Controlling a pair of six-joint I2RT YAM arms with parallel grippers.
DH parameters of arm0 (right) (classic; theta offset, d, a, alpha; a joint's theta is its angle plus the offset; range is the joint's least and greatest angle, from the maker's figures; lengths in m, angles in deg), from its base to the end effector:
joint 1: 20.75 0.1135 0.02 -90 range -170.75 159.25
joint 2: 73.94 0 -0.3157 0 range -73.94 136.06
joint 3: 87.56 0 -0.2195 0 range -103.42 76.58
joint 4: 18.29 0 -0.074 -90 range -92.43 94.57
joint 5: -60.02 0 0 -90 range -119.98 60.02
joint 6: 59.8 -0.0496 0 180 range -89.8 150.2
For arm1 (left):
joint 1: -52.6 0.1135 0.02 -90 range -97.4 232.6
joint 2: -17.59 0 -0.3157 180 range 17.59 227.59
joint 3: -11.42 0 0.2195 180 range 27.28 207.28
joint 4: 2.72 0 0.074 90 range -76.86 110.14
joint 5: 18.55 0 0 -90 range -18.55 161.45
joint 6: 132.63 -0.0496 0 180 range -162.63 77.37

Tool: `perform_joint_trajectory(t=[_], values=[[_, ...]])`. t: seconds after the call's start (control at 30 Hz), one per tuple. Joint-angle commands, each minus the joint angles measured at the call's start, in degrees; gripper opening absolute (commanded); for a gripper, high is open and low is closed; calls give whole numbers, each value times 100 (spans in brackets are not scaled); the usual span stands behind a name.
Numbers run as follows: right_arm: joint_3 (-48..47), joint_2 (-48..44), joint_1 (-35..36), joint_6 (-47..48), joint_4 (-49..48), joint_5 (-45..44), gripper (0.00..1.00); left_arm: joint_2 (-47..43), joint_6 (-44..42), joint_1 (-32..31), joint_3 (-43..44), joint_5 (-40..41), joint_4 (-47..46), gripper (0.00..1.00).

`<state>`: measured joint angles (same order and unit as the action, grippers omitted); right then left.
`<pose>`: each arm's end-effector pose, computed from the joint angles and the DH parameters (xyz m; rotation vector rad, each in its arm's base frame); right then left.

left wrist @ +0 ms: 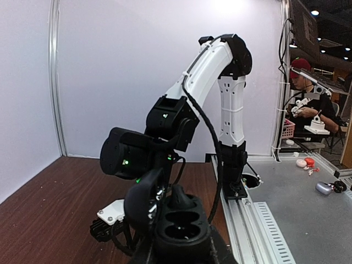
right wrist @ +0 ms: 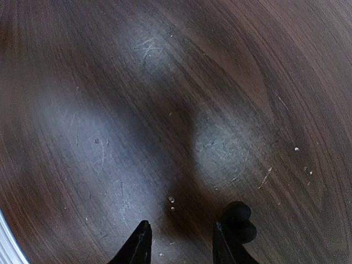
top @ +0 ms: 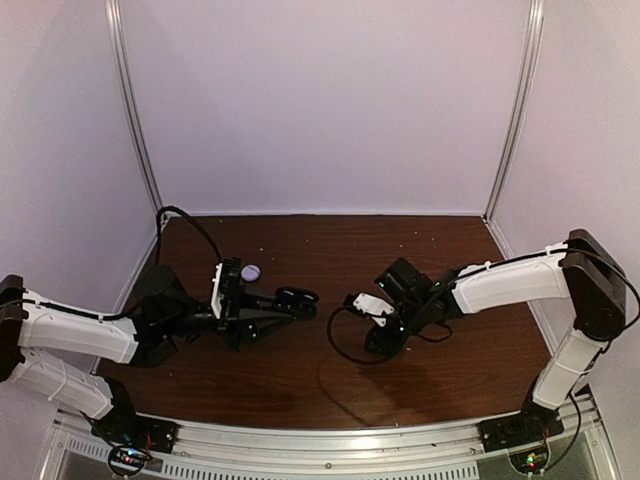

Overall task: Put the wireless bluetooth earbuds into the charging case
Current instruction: Pick up the left earbud from the center of the board.

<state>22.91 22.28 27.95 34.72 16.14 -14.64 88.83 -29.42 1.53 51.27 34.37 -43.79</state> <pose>0.1942 0.2409 0.2221 -1.2986 2.3821 0.6009 0.1136 -0.1882 0.3172 1.0336 1.2058 -1.3495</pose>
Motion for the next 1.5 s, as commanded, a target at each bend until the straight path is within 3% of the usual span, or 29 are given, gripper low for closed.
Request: perform_joint_trajectory(t=[0.0,0.93,1.07,1.23,1.47], values=[[-237,113,-54,21,19,-278,38,-67,5,31,-37,26,-249,0],[-328,484,-378,83,197,-697,32,-128,-108,33,-79,29,-214,0],[-304,433,-406,93,191,-826,27,-143,-118,35,-99,60,-222,0],[-302,384,-416,84,167,-933,10,-171,-126,36,-106,69,-214,0],[-347,128,-423,62,197,-986,0,-181,-118,36,-121,92,-220,0]])
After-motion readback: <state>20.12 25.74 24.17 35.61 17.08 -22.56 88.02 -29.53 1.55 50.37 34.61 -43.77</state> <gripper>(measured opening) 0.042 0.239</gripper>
